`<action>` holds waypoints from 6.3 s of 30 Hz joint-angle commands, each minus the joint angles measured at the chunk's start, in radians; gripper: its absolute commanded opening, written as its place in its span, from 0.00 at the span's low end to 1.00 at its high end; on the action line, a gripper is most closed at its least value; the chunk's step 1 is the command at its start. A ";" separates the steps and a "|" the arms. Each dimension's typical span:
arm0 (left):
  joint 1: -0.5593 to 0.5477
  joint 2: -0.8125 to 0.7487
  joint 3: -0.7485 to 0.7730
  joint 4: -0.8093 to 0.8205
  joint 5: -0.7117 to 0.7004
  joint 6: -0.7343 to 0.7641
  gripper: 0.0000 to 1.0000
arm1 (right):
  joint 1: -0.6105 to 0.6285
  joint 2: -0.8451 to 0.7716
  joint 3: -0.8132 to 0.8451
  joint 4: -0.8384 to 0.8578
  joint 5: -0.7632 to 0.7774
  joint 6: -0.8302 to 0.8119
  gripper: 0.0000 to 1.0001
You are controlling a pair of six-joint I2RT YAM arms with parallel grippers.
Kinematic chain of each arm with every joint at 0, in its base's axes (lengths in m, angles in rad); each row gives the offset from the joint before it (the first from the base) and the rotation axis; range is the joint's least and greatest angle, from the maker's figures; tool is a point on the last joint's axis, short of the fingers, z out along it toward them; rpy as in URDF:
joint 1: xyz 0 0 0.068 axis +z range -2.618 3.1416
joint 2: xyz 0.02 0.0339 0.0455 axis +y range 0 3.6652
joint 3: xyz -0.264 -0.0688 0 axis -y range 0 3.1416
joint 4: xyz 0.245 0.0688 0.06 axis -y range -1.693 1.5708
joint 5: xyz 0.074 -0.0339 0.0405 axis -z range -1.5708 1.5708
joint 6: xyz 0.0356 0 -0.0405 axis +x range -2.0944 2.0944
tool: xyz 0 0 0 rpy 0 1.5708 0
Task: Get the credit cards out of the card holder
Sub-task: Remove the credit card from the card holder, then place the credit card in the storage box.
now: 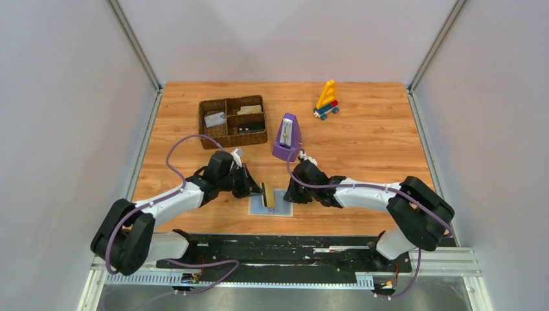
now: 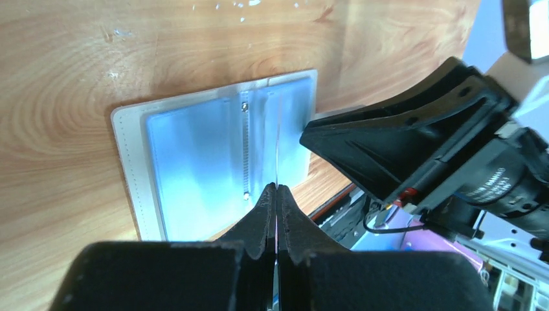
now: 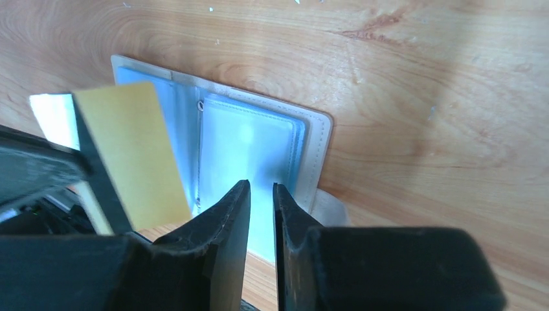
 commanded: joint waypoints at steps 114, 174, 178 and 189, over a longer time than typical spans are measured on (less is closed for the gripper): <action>-0.002 -0.277 0.018 0.565 0.305 -0.199 0.39 | -0.249 -0.685 -0.314 0.677 -0.487 0.111 0.00; 0.466 0.761 1.028 0.080 0.094 0.248 0.00 | -0.267 -0.652 -0.054 0.134 -0.391 -0.201 1.00; 0.469 0.797 1.044 0.132 0.131 0.229 0.00 | -0.268 -0.638 -0.051 0.137 -0.384 -0.205 1.00; 0.478 0.795 1.061 0.198 0.176 0.153 0.00 | -0.268 -0.593 -0.037 0.142 -0.384 -0.214 1.00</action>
